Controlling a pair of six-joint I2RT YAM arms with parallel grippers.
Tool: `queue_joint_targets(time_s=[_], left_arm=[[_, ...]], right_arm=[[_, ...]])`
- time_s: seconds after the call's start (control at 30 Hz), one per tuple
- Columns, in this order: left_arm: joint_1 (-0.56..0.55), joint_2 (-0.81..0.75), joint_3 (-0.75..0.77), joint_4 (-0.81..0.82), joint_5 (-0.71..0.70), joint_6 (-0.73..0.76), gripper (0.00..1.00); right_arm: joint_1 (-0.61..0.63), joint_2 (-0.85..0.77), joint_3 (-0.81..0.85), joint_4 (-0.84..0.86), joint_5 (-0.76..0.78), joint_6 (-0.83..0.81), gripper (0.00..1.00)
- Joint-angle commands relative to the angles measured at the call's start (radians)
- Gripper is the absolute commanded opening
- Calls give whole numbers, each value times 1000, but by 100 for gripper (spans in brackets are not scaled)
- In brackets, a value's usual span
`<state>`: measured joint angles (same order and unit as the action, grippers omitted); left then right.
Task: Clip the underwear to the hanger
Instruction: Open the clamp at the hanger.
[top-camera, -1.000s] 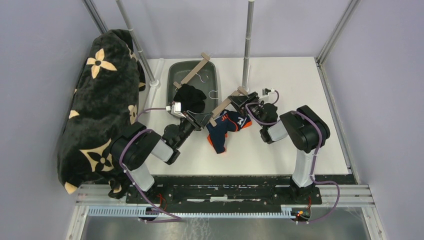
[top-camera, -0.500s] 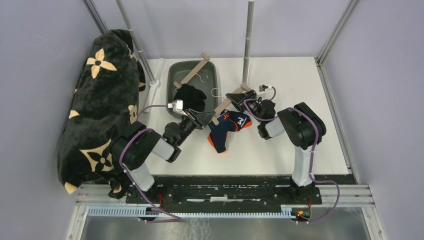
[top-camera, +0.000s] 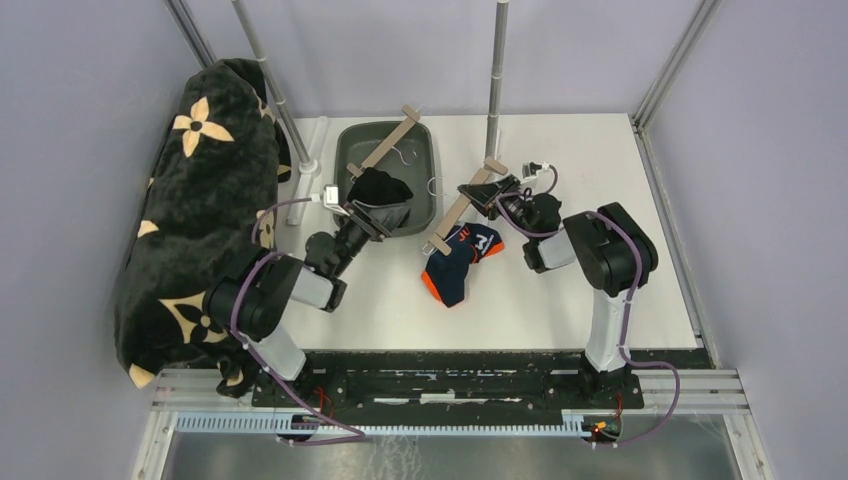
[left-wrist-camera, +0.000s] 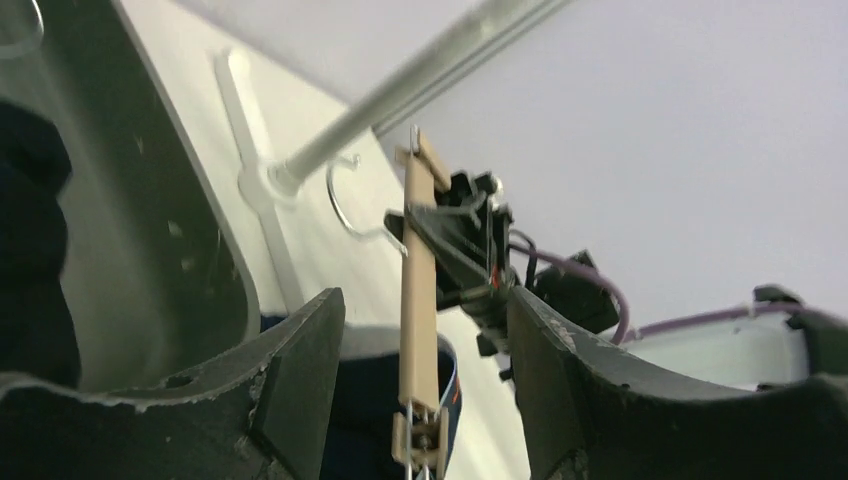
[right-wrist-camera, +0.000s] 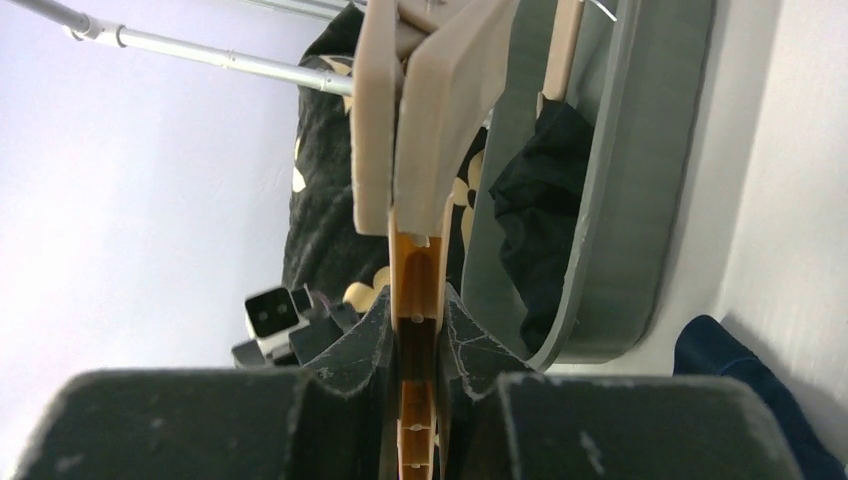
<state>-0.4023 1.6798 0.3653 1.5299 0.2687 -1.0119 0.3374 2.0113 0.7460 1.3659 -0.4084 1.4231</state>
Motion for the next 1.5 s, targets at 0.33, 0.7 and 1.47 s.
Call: queue_joint_targets(time_s=[0.33,0.7,1.47], left_arm=[[80,56,451,-235,346,-26,68],[80,143,609,-489,393,81,68],[78,239,603,-202,468,-98,68]], right_arm=[[7,-22,273,-214,-569,-95,1],[67,-176,244,-547,-643,-343,1],[104,-133,274,-525,-654,-343,1]])
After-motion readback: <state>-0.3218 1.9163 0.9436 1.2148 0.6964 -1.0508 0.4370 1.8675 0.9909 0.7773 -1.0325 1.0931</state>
